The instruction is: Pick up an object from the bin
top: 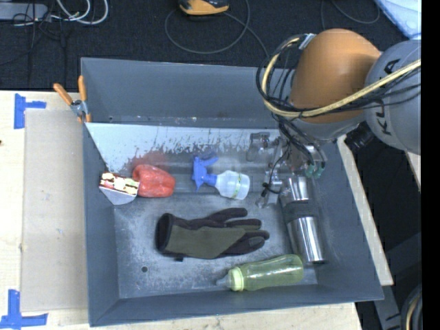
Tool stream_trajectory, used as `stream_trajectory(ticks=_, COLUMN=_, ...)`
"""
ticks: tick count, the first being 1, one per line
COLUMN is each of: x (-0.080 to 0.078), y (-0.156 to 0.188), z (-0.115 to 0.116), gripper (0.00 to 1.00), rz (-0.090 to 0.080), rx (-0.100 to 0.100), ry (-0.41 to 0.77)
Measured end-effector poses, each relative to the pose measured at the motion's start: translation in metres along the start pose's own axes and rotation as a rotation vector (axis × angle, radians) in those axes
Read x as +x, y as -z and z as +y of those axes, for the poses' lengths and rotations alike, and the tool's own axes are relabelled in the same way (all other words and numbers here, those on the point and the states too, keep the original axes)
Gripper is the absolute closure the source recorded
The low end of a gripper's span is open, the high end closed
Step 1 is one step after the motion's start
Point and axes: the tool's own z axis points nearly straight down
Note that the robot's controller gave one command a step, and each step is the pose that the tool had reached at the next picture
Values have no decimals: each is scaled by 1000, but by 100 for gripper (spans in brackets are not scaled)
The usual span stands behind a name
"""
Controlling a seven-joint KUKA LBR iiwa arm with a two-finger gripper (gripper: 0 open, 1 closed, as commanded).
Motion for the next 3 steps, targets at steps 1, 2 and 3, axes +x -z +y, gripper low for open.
stream_trajectory(ticks=1, x=-1, y=5, z=0, gripper=0, rz=-8, rx=0, ry=0)
stream_trajectory(ticks=2, x=-6, y=-35, z=3, gripper=0, rz=-12, rx=0, ry=37)
stream_trajectory(ticks=3, x=13, y=-86, z=0, gripper=0, rz=-4, rx=1, ry=251)
